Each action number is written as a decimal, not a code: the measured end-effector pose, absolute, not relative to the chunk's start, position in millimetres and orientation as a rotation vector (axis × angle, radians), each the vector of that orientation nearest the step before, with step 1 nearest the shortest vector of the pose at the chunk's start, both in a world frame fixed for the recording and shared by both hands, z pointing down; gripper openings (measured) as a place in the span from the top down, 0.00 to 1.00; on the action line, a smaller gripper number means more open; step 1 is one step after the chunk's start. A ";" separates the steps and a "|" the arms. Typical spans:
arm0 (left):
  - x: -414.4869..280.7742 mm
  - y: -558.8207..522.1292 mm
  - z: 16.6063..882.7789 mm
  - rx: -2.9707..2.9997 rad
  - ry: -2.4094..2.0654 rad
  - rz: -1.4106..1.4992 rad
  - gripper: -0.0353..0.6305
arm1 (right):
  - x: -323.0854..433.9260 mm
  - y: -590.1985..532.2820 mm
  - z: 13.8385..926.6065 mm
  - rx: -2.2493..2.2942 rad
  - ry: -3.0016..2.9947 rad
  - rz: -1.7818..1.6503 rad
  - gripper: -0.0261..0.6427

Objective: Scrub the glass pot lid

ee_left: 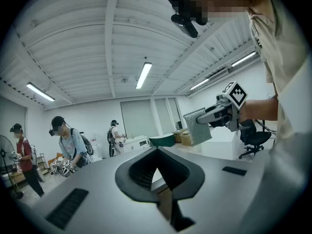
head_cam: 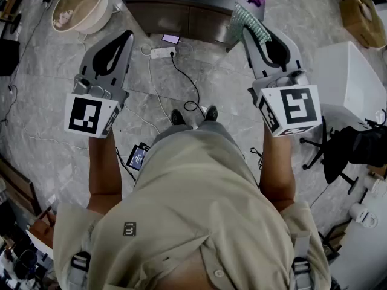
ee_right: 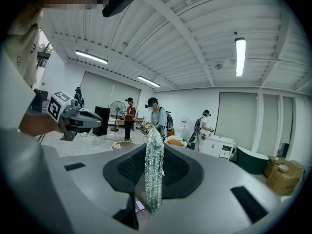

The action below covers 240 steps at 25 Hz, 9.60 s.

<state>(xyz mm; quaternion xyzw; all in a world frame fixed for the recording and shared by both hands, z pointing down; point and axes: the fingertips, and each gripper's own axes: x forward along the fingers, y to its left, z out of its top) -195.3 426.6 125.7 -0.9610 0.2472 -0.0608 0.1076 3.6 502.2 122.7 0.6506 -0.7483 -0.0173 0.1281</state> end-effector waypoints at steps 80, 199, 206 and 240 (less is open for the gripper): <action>-50.0 86.1 159.3 -2.885 0.865 -0.349 0.92 | 157.6 147.2 169.2 1.831 -2.301 0.191 0.83; -82.0 -130.2 382.1 -3.061 1.224 -0.996 0.84 | 0.1 -152.0 556.3 0.901 -2.145 0.417 0.83; -82.3 -128.9 382.1 -3.057 1.222 -1.001 0.84 | 77.6 -196.8 548.8 1.108 -2.056 0.416 0.83; -79.7 -126.4 388.7 -3.069 1.222 -1.003 0.84 | 156.5 -206.3 563.1 1.279 -1.895 0.482 0.82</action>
